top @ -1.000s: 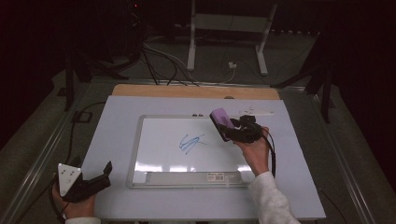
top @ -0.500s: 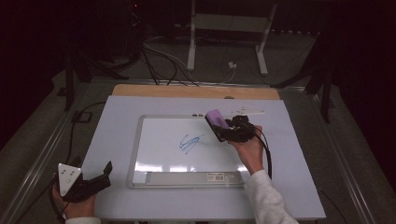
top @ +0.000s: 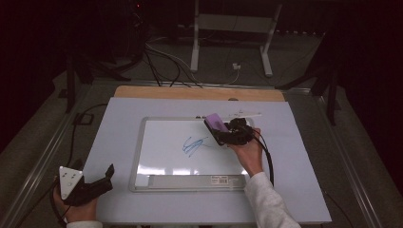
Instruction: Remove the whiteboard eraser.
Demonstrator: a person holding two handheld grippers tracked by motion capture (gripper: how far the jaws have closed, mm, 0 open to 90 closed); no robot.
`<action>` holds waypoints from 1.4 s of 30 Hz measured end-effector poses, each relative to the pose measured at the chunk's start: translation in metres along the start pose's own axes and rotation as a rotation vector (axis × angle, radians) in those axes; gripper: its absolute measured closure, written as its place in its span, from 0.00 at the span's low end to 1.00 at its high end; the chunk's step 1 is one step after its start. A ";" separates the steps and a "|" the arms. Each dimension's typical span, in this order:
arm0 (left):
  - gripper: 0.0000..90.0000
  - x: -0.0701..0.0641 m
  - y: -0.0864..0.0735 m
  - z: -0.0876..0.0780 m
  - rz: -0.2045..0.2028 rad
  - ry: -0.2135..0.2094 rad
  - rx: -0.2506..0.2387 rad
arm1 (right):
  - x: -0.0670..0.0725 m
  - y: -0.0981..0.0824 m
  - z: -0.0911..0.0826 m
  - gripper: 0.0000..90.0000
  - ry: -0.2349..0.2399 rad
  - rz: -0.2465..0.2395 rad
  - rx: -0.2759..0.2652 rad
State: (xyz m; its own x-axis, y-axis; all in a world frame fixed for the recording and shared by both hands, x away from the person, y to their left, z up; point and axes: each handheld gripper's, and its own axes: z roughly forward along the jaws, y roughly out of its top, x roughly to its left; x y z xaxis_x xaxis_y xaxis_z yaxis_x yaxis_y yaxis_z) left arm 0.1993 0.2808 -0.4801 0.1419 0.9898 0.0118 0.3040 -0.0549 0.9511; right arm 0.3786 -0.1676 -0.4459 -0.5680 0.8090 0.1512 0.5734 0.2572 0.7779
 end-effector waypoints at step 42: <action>0.00 0.001 0.000 0.000 0.000 0.003 -0.003 | 0.018 -0.015 0.040 0.46 0.032 -0.016 0.079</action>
State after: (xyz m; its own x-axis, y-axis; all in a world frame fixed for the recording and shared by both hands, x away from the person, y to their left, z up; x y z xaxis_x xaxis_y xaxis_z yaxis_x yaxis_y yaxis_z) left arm 0.1992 0.2817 -0.4796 0.1391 0.9902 0.0131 0.3013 -0.0549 0.9519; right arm 0.3833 -0.1360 -0.4792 -0.5953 0.7874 0.1602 0.6084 0.3115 0.7299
